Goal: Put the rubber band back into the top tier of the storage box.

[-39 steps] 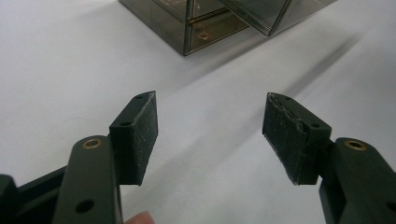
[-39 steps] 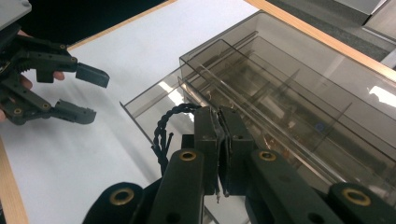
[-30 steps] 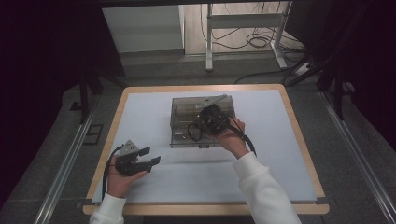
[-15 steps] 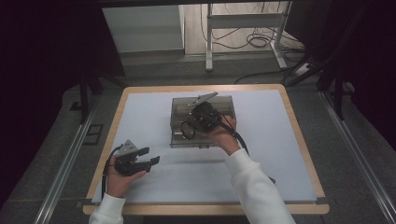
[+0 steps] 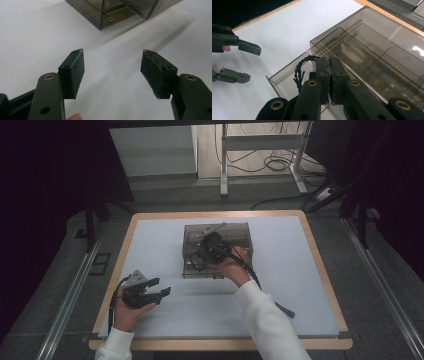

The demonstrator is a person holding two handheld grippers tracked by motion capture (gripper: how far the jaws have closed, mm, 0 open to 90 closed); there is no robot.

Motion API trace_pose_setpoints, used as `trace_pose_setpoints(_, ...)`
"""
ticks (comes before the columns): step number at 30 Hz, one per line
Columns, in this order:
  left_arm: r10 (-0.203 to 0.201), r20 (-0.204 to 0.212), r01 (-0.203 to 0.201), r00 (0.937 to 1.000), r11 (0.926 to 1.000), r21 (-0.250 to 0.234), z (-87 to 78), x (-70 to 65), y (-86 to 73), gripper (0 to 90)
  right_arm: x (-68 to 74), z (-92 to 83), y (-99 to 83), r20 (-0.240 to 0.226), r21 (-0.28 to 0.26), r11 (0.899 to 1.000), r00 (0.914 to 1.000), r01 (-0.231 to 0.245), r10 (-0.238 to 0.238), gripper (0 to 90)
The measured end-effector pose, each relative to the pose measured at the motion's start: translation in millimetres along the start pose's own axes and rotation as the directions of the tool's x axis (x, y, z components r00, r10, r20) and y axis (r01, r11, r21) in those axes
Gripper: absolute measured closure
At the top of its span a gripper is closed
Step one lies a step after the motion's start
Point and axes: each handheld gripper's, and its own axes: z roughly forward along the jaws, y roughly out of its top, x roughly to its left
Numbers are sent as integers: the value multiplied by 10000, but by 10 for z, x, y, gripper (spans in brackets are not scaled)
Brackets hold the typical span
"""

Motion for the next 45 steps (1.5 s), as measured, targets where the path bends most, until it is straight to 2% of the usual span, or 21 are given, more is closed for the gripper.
trace_pose_setpoints(6,-17,0,17,10000,10000,36,11,-2,-5,357,32,72,-27,-98,181,9997,9998,151,-149,851)
trace_pose_setpoints(11,-15,-6,15,10000,10000,42,12,-1,-6,357,43,98,-45,-260,318,9991,9993,278,-270,750)
trace_pose_setpoints(16,8,-5,-8,10000,10000,71,19,-4,-6,357,30,48,-67,-144,211,9996,9997,207,-204,677)
trace_pose_setpoints(22,28,-31,-28,10000,10000,86,27,-7,-8,357,9,-64,-115,-180,-6,9997,9995,256,-256,607)
trace_pose_setpoints(31,-19,-60,20,10000,10000,81,33,-11,-10,357,-3,-237,-227,-248,-272,9991,9992,311,-318,567)
trace_pose_setpoints(45,32,-65,-31,10000,9999,135,47,-18,-16,357,-164,-617,-533,82,-712,9974,9999,-62,68,509)
